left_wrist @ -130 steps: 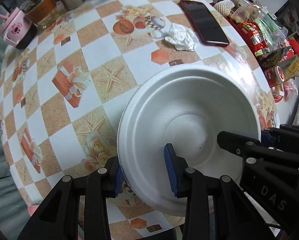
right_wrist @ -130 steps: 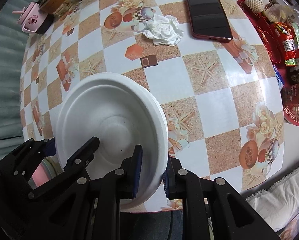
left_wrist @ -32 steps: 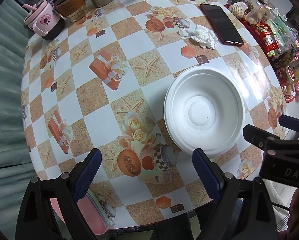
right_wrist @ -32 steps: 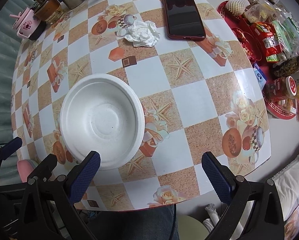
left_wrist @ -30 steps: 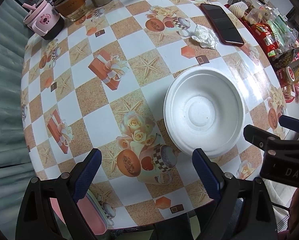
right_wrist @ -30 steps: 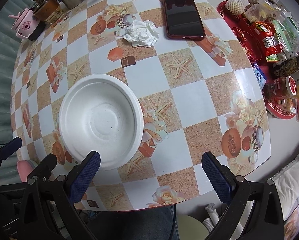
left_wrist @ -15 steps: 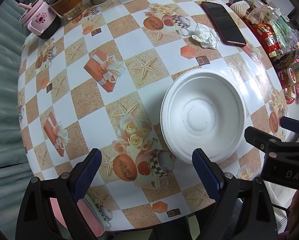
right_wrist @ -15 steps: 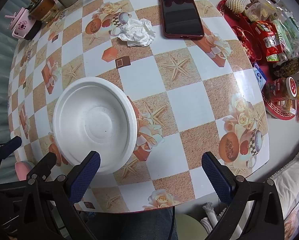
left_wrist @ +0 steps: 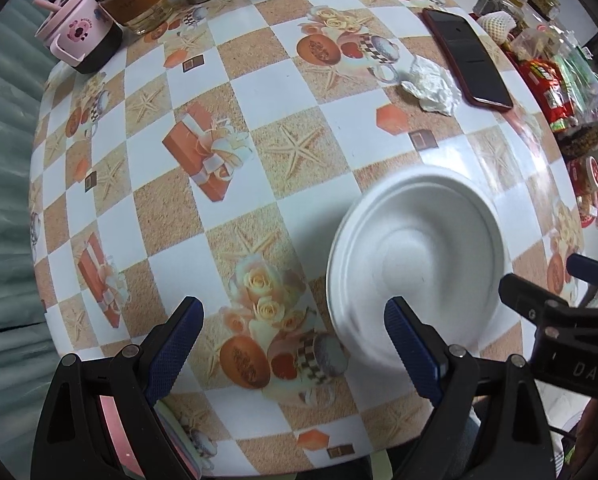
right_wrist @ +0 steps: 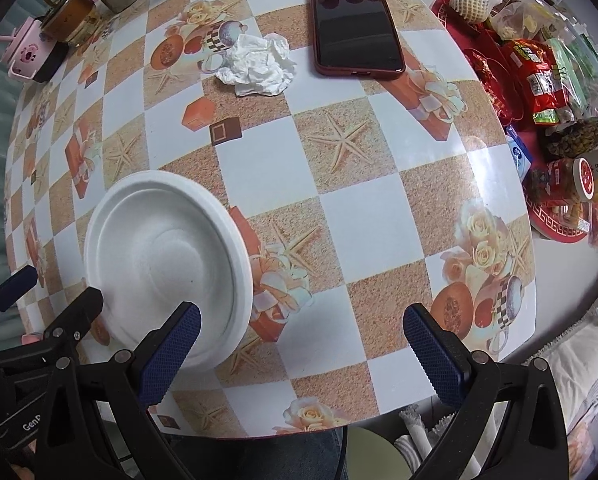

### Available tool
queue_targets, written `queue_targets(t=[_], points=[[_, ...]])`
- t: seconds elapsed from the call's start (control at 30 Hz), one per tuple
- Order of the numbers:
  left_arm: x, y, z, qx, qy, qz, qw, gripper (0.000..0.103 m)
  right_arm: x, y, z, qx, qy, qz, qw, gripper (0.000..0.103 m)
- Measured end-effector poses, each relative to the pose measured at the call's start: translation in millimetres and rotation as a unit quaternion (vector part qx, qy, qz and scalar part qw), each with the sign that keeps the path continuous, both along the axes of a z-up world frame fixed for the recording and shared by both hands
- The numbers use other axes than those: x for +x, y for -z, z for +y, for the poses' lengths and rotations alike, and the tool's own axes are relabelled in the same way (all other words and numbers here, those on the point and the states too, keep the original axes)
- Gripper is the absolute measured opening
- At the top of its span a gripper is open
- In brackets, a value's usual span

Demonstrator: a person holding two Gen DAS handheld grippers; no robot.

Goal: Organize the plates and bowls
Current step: 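Close both grippers on the rim of the nested white bowls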

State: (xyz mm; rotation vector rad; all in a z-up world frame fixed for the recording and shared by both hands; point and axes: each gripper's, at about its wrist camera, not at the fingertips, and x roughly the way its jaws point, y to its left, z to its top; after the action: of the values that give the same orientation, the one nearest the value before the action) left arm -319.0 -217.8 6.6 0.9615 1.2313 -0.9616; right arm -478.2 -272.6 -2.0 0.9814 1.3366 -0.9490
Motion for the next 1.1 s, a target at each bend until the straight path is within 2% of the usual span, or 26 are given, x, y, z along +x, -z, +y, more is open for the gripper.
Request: queue_targets(t=[0.33, 0.57, 0.63, 0.67, 0.87, 0.97, 1.1], points=[[6, 39, -16, 0.023, -0.012, 0.006, 0.9997, 0.094, 7, 40, -19, 0.042, -0.011, 0.022, 0.999, 0.102], [14, 57, -14, 0.033, -0.027, 0.022, 0.9988, 0.094, 12, 61, -28, 0.069, -0.021, 0.009, 0.997, 0.102], [17, 59, -13, 0.029, -0.033, 0.027, 0.9987, 0.098, 10, 65, -31, 0.075, -0.016, 0.006, 0.997, 0.102], [19, 60, -13, 0.03, -0.034, 0.024, 0.9987, 0.103, 9, 66, -33, 0.078, -0.013, 0.002, 0.997, 0.102], [26, 69, -9, 0.017, -0.045, 0.049, 0.9977, 0.103, 9, 67, -35, 0.078, -0.015, -0.004, 0.997, 0.103], [36, 76, -6, 0.019, -0.071, 0.085, 0.9937, 0.103, -1, 68, -40, 0.075, -0.006, -0.008, 0.997, 0.103], [40, 78, -5, 0.025, -0.076, 0.086, 0.993, 0.103, -1, 71, -42, 0.079, -0.003, -0.008, 0.997, 0.103]])
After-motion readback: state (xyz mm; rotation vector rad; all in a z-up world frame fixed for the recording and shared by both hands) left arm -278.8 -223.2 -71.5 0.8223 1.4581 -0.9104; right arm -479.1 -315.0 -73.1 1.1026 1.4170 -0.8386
